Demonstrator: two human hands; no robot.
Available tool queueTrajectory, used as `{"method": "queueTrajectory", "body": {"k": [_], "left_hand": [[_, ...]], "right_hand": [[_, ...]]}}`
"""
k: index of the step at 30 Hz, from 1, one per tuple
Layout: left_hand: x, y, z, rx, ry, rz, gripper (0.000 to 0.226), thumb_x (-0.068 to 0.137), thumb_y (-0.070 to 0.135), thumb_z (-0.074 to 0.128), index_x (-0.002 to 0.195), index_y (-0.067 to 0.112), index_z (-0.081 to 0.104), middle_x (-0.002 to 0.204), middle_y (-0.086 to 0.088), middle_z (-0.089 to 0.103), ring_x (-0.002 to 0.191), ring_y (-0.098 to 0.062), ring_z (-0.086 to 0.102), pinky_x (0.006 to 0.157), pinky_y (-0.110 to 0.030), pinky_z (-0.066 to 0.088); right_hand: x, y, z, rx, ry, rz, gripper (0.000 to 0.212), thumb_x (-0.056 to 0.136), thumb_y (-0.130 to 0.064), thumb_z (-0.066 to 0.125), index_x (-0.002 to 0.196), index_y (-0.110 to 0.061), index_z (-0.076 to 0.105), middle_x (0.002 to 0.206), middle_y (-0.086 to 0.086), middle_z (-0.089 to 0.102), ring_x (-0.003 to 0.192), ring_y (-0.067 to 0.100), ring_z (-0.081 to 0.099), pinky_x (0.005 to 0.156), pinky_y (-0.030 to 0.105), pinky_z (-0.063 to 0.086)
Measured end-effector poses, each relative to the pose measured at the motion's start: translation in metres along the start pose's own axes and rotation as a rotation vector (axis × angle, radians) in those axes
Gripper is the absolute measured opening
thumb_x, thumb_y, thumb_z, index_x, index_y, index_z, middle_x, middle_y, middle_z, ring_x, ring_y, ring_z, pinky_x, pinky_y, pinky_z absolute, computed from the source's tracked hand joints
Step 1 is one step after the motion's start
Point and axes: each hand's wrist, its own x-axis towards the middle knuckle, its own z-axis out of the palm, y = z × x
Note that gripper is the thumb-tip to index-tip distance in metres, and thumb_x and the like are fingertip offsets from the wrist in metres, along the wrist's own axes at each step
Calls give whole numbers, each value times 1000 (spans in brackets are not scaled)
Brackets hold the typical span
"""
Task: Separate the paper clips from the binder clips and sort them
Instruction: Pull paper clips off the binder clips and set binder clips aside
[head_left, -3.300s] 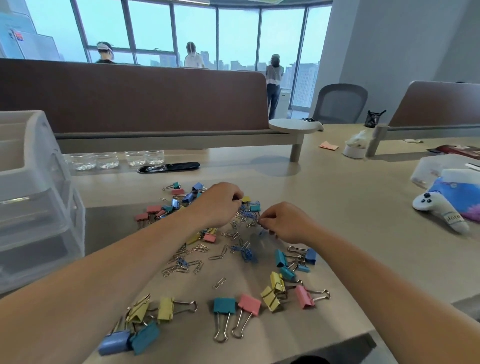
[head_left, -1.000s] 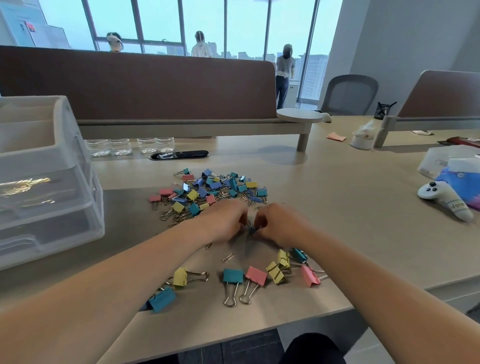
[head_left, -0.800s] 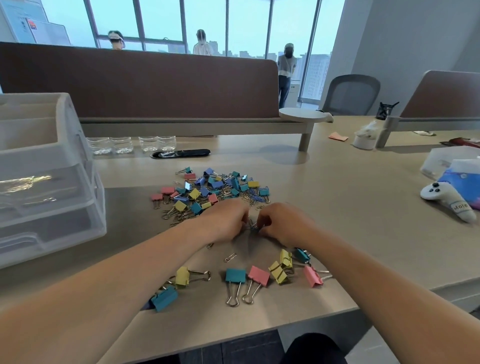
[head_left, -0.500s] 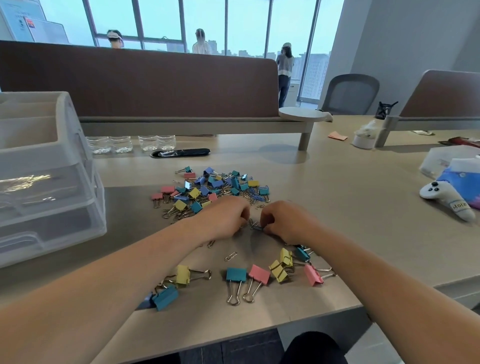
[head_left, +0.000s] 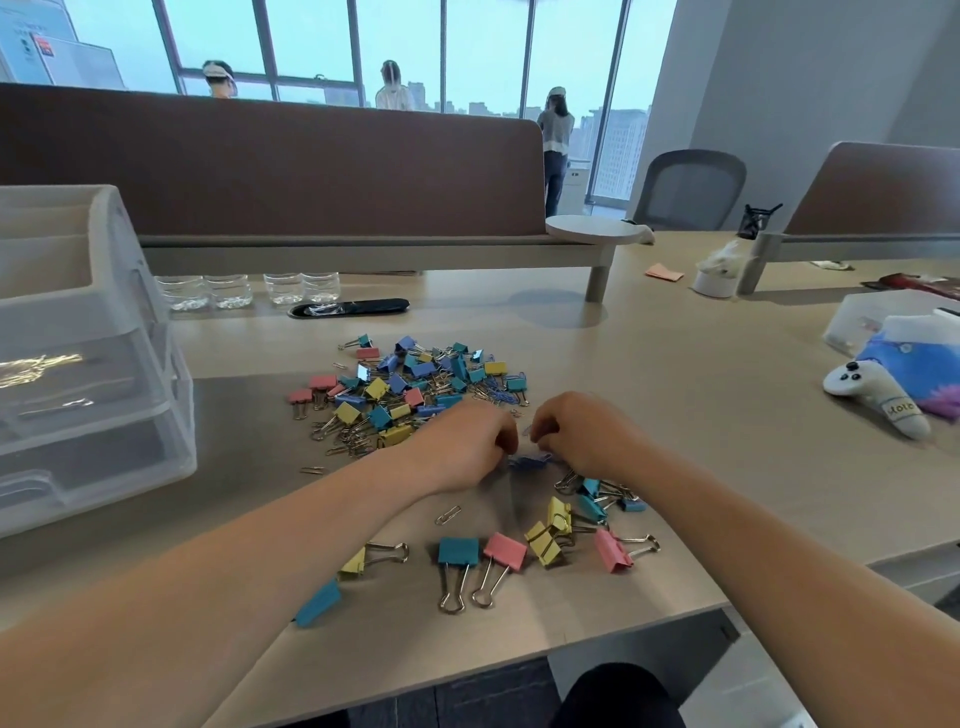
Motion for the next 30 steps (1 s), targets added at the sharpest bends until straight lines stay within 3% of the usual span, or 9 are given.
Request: {"method": "queueTrajectory", "body": {"k": [8, 11, 14, 17, 21, 23, 27, 30], "left_hand": [[2, -13, -7, -36, 87, -1, 16, 93, 9, 58, 102, 20, 65, 98, 7, 63, 89, -7, 56, 70, -15, 38], [3, -19, -9, -17, 85, -34, 16, 93, 11, 58, 102, 22, 66, 100, 7, 65, 94, -11, 58, 85, -29, 46], [4, -26, -11, 41, 76, -74, 23, 94, 11, 58, 107, 26, 68, 110, 7, 67, 105, -14, 58, 99, -45, 43], [4, -30, -10, 97, 29, -75, 31, 93, 10, 57, 117, 26, 68, 118, 4, 67, 108, -17, 59, 99, -43, 46], [5, -29, -8, 163, -46, -51, 48, 94, 3, 53, 131, 32, 60, 129, 1, 59, 115, -21, 56, 92, -35, 49], [5, -26, -8, 217, -61, 1, 50, 95, 4, 51, 133, 37, 57, 122, 1, 54, 116, -21, 53, 90, -35, 49], [2, -23, -10, 270, -85, 65, 45, 97, 7, 50, 130, 36, 60, 97, 6, 39, 96, -18, 47, 73, -26, 38], [-1, -28, -12, 272, -74, 75, 44, 95, 6, 52, 127, 35, 63, 96, 6, 45, 93, -15, 44, 75, -31, 45]], "right_hand": [[15, 8, 8, -55, 70, 69, 33, 91, -8, 56, 117, -26, 68, 116, 0, 66, 98, 18, 62, 85, 31, 53], [19, 5, 9, -71, 36, 62, 37, 91, -7, 54, 119, -26, 69, 117, 1, 65, 99, 20, 62, 85, 32, 53], [21, 1, 8, -106, 10, 47, 33, 90, -10, 58, 115, -24, 73, 106, 0, 67, 91, 19, 63, 81, 32, 56], [16, -2, 6, -121, -13, 15, 29, 92, -14, 57, 113, -25, 74, 104, -1, 71, 88, 18, 65, 81, 32, 57], [5, -5, 3, -171, -48, -47, 32, 93, -11, 57, 116, -29, 71, 113, -5, 70, 99, 17, 63, 87, 30, 54], [2, -6, 3, -164, -60, -51, 32, 94, -12, 57, 117, -30, 70, 114, -6, 69, 97, 15, 63, 84, 28, 54], [-4, -9, 3, -153, -79, -59, 32, 94, -14, 58, 120, -30, 69, 116, -6, 68, 97, 15, 63, 84, 26, 53], [-7, -15, -1, -163, -101, -69, 32, 95, -16, 57, 124, -25, 67, 119, -3, 67, 103, 18, 62, 84, 26, 51]]}}
